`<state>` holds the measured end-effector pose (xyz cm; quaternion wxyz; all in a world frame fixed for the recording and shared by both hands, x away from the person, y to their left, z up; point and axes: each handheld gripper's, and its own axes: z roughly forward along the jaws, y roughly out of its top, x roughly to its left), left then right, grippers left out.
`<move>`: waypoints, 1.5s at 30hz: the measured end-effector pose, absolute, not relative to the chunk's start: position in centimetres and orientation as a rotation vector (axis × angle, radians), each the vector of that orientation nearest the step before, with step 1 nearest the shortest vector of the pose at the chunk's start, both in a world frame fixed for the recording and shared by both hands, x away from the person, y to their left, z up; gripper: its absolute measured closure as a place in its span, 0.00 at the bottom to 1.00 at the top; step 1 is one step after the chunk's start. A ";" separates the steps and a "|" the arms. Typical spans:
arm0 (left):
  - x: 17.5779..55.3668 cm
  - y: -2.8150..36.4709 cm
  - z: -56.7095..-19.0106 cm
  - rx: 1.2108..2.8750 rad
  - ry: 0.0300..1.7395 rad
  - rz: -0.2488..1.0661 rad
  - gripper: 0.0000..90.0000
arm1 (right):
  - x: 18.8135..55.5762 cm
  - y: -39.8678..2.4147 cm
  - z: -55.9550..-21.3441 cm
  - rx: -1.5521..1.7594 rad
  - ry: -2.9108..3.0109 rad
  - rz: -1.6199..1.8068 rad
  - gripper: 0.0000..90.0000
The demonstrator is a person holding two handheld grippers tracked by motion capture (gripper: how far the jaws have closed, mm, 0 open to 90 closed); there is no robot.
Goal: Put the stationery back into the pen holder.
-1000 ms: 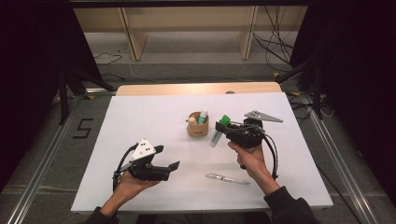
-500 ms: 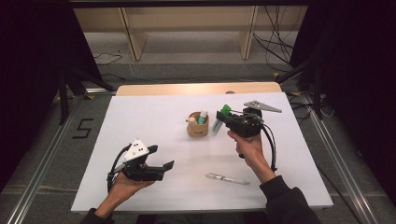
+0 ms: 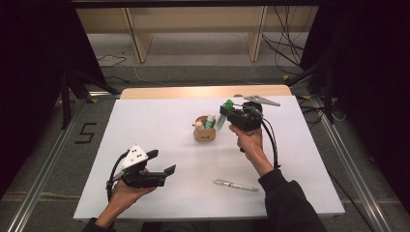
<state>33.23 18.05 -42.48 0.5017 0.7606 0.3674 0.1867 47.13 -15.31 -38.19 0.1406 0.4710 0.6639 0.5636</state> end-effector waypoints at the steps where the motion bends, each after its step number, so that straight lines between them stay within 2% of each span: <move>1: 33.2 18.0 -42.5 1.836 0.889 0.450 0.17 | 47.4 -15.2 -38.2 1.366 1.914 1.622 0.83; 17: 33.3 17.9 -42.9 1.844 0.882 0.454 0.17 | 50.3 -13.4 -39.1 1.445 1.889 1.521 0.83; 45: 33.3 17.9 -43.0 1.847 0.885 0.455 0.17 | 51.8 -11.2 -40.8 1.454 1.957 1.433 0.83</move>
